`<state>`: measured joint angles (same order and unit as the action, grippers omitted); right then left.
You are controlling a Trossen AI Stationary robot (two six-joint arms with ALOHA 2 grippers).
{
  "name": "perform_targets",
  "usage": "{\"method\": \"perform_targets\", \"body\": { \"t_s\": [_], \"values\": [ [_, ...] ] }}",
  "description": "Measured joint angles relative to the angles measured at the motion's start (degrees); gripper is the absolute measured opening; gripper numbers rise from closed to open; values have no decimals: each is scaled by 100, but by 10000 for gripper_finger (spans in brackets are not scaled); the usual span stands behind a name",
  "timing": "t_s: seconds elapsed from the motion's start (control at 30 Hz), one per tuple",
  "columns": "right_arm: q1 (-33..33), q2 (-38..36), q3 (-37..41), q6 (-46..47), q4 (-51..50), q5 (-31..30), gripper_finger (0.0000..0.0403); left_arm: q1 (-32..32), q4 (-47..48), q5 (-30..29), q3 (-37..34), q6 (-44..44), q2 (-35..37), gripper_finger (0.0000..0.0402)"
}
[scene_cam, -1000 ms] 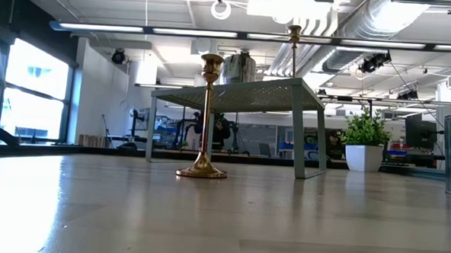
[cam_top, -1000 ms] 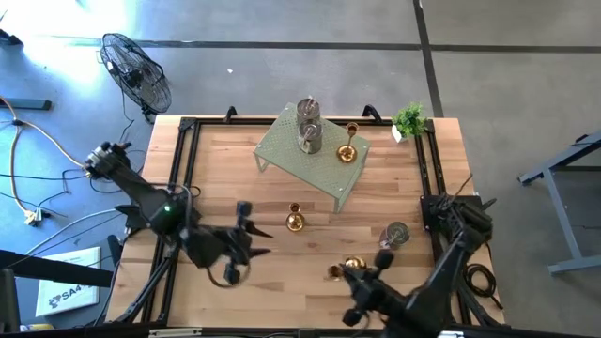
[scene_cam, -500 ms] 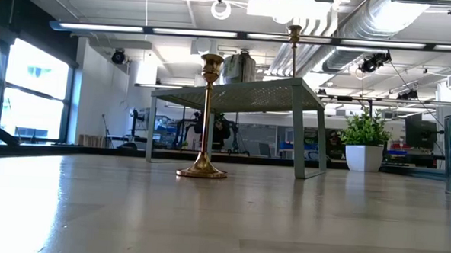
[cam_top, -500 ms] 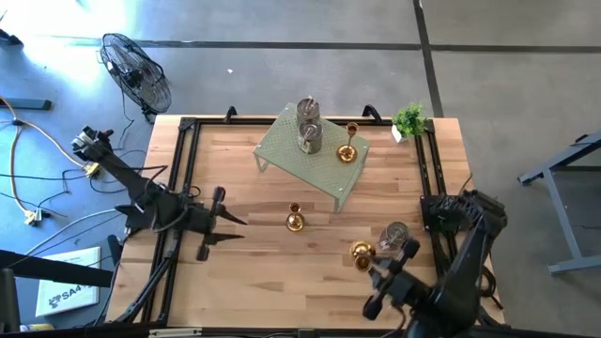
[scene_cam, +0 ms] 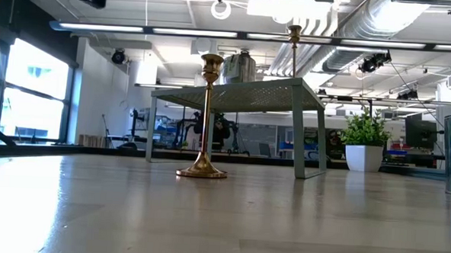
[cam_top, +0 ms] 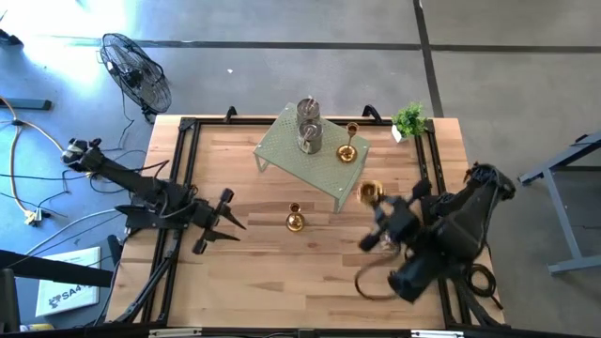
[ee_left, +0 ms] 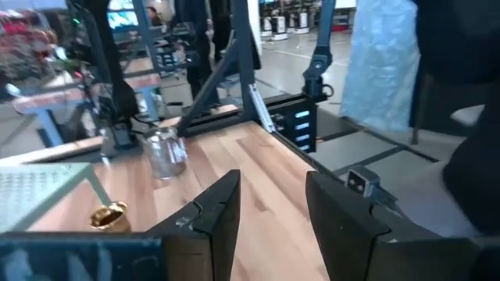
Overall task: Pick & Place candle stick holders
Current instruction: Put the left gold candle holder on the shelf
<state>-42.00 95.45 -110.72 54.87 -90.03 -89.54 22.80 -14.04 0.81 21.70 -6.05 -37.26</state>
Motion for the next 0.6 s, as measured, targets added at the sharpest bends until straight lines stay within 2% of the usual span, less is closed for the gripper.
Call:
{"method": "perform_targets", "body": {
  "t_s": [0.13,0.23,0.33,0.4,0.5,0.6],
  "values": [
    [417,-237,0,-263,-1,121,8,-480,4,888,-8,165,0,143],
    [664,-404,0,-609,61,346,8,-708,7,1262,-8,203,-2,143],
    [874,-522,0,-1495,670,610,8,-836,18,1420,-8,196,-2,143],
    [1043,-587,0,-2586,1536,936,8,-903,51,1414,-8,157,-2,143],
    [1426,-672,0,-4822,3501,2093,8,-987,51,1387,-8,68,-2,143],
    [1909,-676,0,-6761,5488,3840,8,-1075,53,1385,-8,35,-2,143]
  ]
}}
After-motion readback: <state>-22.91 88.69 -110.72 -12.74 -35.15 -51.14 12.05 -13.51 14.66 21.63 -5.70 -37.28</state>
